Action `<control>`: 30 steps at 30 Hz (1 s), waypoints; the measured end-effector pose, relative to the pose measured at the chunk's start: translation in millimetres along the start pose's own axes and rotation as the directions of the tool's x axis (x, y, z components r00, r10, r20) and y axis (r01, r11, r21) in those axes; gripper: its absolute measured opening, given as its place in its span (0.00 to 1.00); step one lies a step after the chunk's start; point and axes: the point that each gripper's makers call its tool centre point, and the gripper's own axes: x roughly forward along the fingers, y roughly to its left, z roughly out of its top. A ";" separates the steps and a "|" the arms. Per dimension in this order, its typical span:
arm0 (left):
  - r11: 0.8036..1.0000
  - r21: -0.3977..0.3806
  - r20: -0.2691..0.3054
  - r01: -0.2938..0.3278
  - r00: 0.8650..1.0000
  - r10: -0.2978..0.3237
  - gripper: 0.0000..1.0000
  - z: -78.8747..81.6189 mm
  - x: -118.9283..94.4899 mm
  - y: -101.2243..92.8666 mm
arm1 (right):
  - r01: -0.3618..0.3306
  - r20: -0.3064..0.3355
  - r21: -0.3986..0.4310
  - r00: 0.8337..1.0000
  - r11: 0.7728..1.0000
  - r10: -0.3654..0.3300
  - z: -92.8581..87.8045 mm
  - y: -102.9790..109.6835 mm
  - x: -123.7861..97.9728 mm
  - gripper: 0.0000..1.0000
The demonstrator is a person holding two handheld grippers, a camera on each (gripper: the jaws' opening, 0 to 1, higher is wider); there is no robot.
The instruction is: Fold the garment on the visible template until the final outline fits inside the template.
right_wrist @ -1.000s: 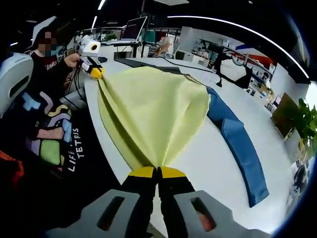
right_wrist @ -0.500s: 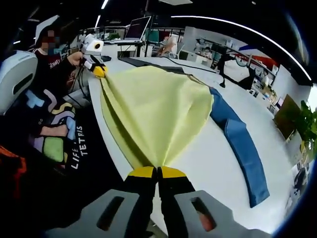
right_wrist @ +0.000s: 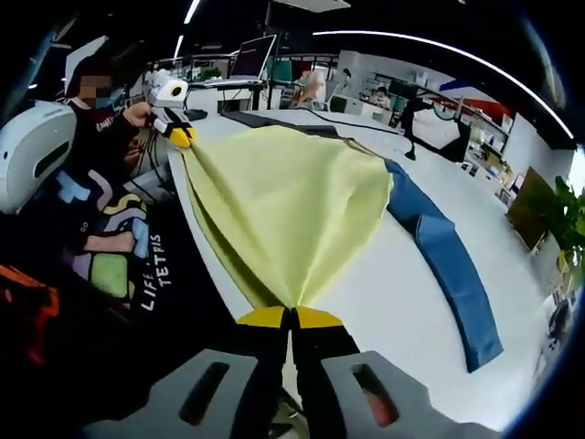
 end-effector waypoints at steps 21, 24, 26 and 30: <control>0.982 0.178 0.106 -0.058 0.994 0.039 0.33 26.5 6.0 6.7 | -0.001 0.015 -0.021 1.000 1.000 0.001 2.3 2.1 -2.8 0.00; 0.975 0.218 0.095 -0.034 0.995 0.013 0.29 22.2 11.3 -0.1 | -0.002 0.022 -0.016 1.000 1.000 0.003 2.2 1.7 -3.1 0.00; 0.970 0.240 0.081 -0.023 0.997 0.004 0.27 19.1 13.3 0.4 | -0.003 0.024 -0.015 1.000 1.000 0.004 2.1 1.4 -2.9 0.00; 0.971 0.237 0.064 -0.026 0.998 0.011 0.27 15.5 17.4 5.7 | -0.002 0.028 -0.015 1.000 1.000 0.002 2.5 1.4 -2.9 0.00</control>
